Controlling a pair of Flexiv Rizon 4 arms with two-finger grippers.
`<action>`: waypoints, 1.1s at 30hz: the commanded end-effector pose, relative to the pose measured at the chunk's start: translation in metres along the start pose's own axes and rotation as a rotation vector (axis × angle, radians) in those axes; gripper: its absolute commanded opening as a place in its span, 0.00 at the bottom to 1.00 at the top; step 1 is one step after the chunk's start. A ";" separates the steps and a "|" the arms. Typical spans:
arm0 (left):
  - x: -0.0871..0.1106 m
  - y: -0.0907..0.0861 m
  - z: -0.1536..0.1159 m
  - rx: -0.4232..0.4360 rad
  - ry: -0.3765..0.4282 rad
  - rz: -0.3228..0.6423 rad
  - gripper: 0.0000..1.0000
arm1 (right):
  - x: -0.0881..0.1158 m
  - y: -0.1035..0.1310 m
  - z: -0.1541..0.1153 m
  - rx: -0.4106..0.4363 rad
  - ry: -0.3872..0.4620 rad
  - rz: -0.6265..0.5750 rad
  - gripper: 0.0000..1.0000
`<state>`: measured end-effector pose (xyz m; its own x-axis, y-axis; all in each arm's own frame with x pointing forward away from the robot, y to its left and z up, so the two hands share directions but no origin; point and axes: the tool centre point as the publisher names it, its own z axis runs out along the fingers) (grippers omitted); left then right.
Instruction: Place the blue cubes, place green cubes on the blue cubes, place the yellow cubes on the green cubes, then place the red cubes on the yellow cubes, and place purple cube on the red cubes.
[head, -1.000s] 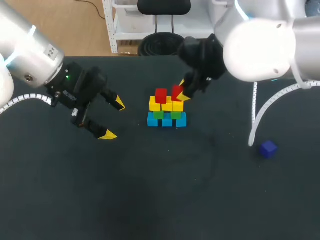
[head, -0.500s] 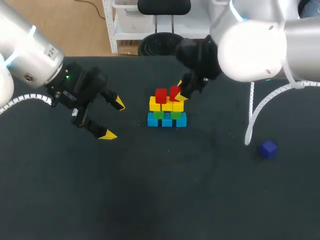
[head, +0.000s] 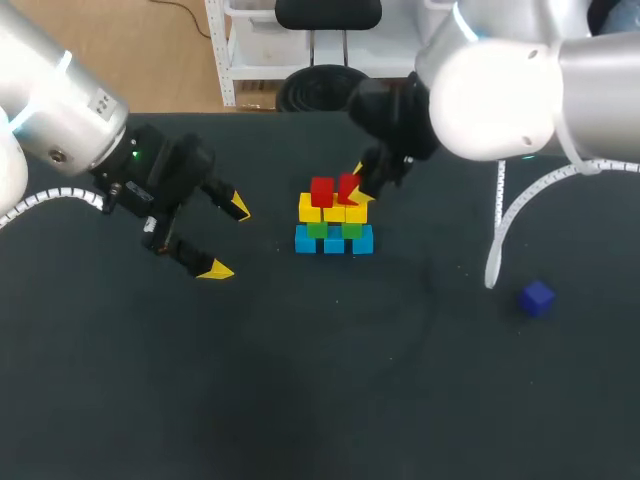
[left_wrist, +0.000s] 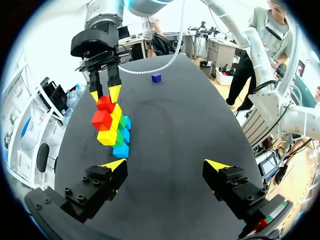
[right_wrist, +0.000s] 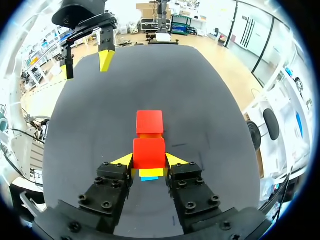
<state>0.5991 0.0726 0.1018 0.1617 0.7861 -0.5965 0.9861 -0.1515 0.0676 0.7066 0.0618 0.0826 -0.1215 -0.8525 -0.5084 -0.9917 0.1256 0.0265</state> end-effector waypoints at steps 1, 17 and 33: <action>0.000 0.000 0.000 0.000 0.001 0.001 1.00 | -0.001 -0.003 0.002 -0.007 0.002 0.000 0.00; 0.000 0.000 0.000 0.000 0.001 0.001 1.00 | -0.001 -0.004 0.006 -0.016 0.007 0.003 0.00; 0.000 0.000 0.000 0.000 0.001 0.001 1.00 | -0.003 -0.004 0.006 -0.016 0.009 0.000 0.00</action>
<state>0.5991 0.0726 0.1018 0.1617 0.7861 -0.5965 0.9861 -0.1515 0.0676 0.7107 0.0671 0.0783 -0.1221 -0.8569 -0.5008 -0.9922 0.1190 0.0383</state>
